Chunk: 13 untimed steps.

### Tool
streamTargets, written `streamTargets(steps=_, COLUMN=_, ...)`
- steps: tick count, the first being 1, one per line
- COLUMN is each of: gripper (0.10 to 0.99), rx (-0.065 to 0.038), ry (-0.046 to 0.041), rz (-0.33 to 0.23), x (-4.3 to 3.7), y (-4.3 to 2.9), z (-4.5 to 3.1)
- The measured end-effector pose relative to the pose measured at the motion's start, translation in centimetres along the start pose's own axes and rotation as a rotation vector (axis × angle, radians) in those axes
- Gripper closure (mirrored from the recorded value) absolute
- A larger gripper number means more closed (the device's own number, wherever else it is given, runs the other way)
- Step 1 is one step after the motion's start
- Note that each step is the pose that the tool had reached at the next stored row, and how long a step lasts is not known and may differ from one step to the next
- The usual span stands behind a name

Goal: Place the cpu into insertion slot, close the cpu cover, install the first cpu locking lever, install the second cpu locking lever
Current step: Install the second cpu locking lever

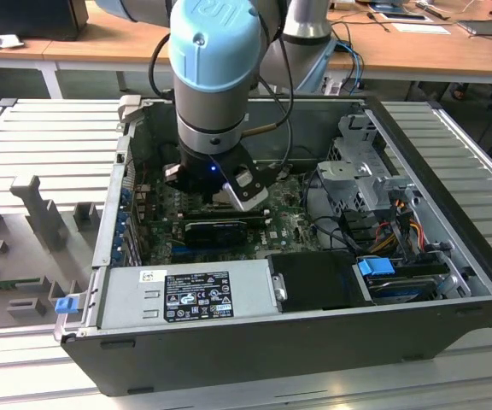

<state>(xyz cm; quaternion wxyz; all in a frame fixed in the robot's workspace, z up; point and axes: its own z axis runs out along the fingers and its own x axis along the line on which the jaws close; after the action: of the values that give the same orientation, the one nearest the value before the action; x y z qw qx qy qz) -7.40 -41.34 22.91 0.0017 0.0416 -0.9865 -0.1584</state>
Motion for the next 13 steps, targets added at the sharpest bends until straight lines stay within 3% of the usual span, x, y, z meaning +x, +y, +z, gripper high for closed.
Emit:
streamTargets(steps=4, gripper=0.980, rx=0.000, ry=0.0005, rz=-0.001, x=0.10, y=-0.16, z=0.62)
streamTargets(steps=8, gripper=0.980, rx=-0.001, ry=0.0027, rz=0.001, x=-0.76, y=-0.27, z=0.90)
streamTargets(steps=13, gripper=0.980, rx=-0.012, ry=0.0020, rz=0.003, x=-0.20, y=-0.44, z=1.55)
